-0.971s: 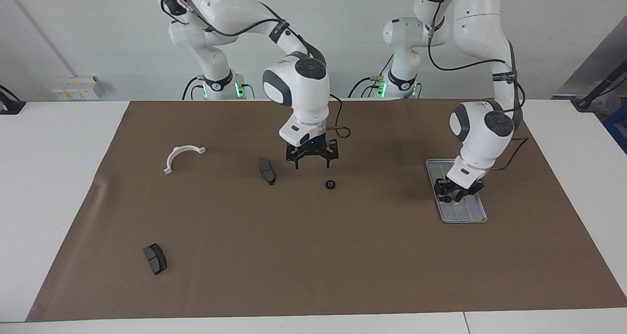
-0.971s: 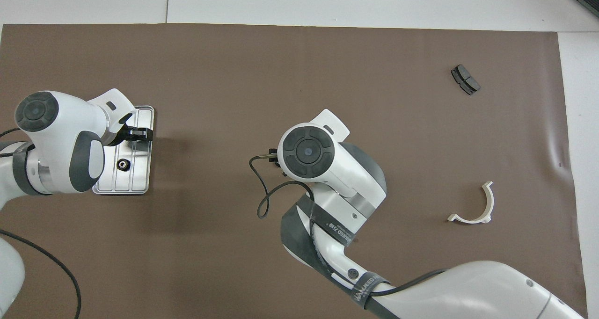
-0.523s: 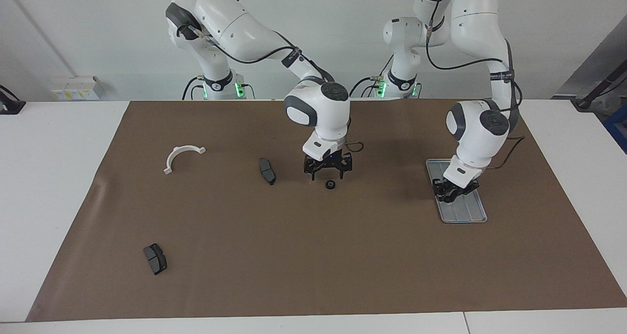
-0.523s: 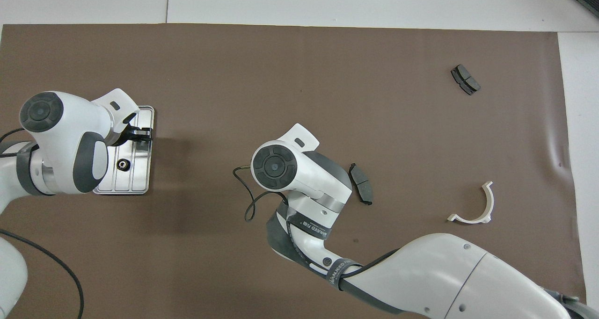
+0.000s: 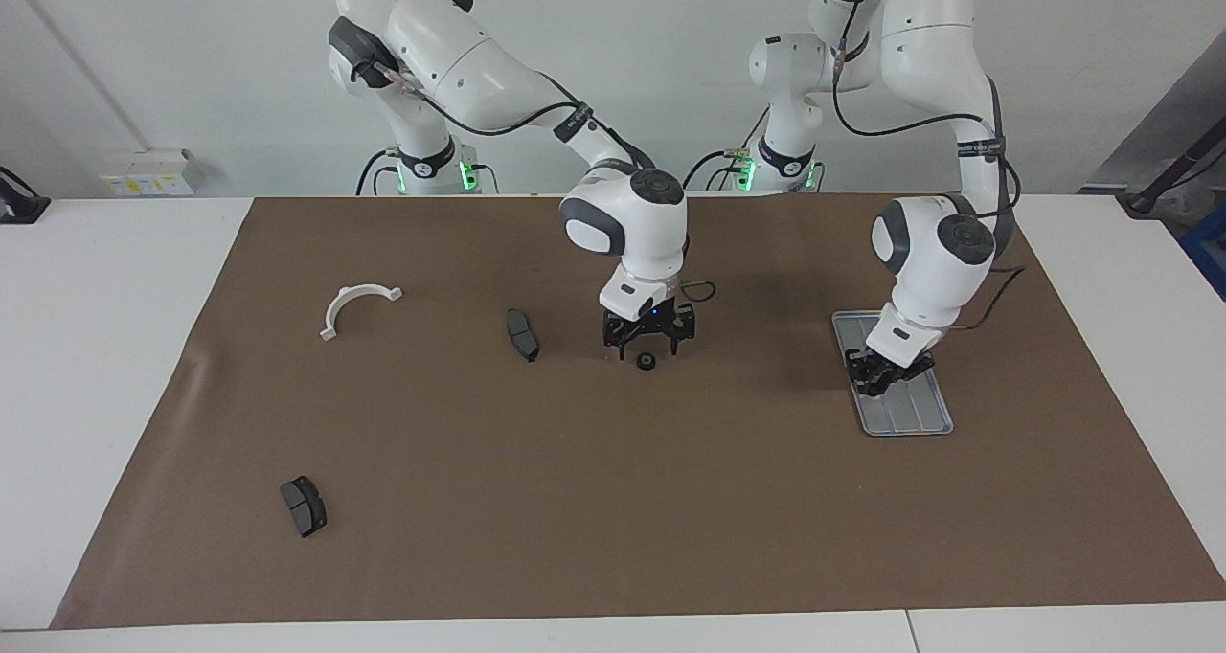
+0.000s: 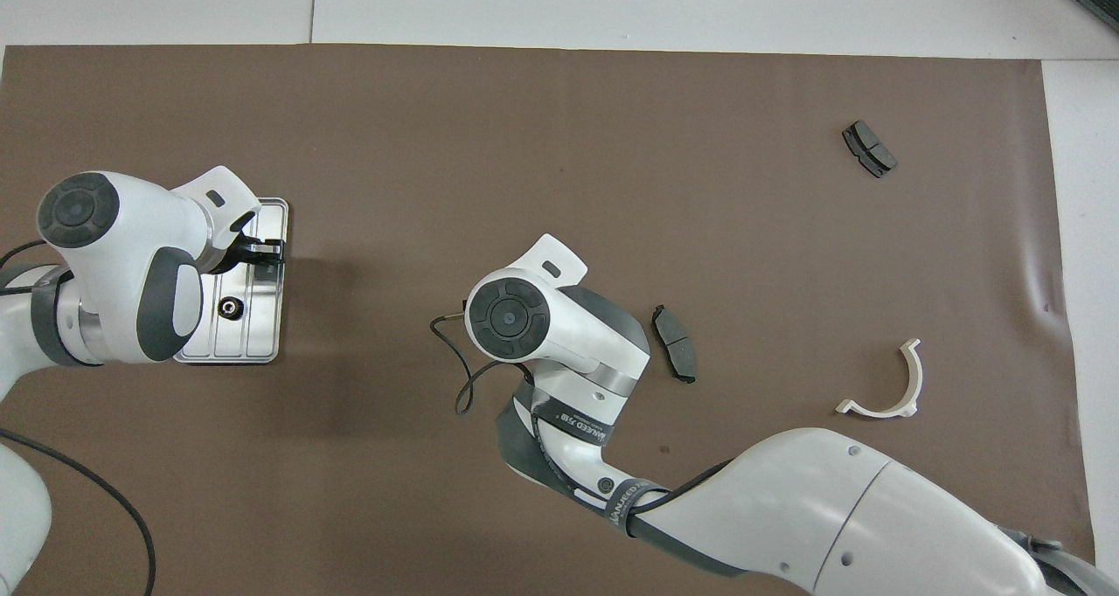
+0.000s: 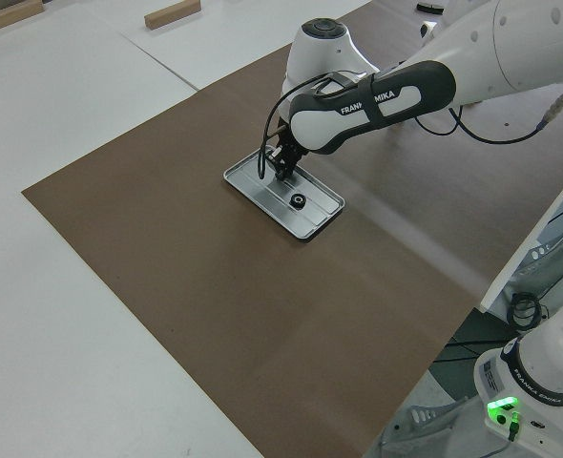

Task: Place bearing gear from tray to pile

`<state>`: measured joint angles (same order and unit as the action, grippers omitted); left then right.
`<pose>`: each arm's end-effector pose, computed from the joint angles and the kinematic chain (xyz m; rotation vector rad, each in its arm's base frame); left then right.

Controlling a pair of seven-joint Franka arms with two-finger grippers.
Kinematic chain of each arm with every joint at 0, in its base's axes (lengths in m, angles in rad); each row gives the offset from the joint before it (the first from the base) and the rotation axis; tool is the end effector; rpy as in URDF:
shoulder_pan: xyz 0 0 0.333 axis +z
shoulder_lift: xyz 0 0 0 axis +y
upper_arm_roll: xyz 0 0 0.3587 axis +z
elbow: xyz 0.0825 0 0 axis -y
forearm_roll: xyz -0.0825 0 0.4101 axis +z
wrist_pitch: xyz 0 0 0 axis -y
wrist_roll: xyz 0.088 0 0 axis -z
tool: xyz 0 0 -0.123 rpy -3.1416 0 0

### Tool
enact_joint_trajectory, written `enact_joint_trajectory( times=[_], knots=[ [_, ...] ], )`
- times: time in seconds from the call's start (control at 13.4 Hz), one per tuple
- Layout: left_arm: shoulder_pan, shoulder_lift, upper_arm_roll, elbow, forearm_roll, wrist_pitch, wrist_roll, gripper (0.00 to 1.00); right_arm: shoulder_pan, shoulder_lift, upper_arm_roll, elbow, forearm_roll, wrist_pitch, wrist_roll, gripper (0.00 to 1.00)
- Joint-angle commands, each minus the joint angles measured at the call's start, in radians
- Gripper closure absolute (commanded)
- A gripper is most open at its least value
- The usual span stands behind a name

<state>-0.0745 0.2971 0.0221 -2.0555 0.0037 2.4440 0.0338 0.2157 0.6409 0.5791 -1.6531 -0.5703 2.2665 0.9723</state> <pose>0.6310 -0.0335 0.3070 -3.1271 0.1411 -0.1434 0.5698 0.4665 0.2966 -3.1268 -0.0997 -0.2524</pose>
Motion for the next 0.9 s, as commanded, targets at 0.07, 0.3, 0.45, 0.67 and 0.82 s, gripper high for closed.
enact_joint_trajectory(
  times=[0.07, 0.3, 0.45, 0.67, 0.82],
  knots=[
    [-0.005, -0.016, 0.012, -0.046, 0.009, 0.023, -0.014, 0.76, -0.016, 0.011, 0.018, -0.005, -0.029, 0.021, 0.008, 0.23],
    [-0.002, -0.016, 0.012, -0.043, 0.009, 0.023, -0.009, 0.86, -0.018, 0.011, 0.018, -0.017, -0.028, 0.05, 0.008, 0.3],
    [-0.001, -0.015, 0.012, -0.038, 0.009, 0.021, -0.009, 0.87, -0.021, 0.011, 0.018, -0.021, -0.028, 0.059, 0.008, 0.34],
    [-0.001, -0.007, 0.009, -0.008, 0.009, 0.006, -0.014, 0.9, -0.025, 0.01, 0.018, -0.039, -0.028, 0.059, 0.008, 0.38],
    [-0.007, 0.002, 0.009, 0.064, 0.009, -0.07, -0.023, 0.9, -0.027, 0.009, 0.018, -0.037, -0.028, 0.062, 0.008, 0.38]
  ],
)
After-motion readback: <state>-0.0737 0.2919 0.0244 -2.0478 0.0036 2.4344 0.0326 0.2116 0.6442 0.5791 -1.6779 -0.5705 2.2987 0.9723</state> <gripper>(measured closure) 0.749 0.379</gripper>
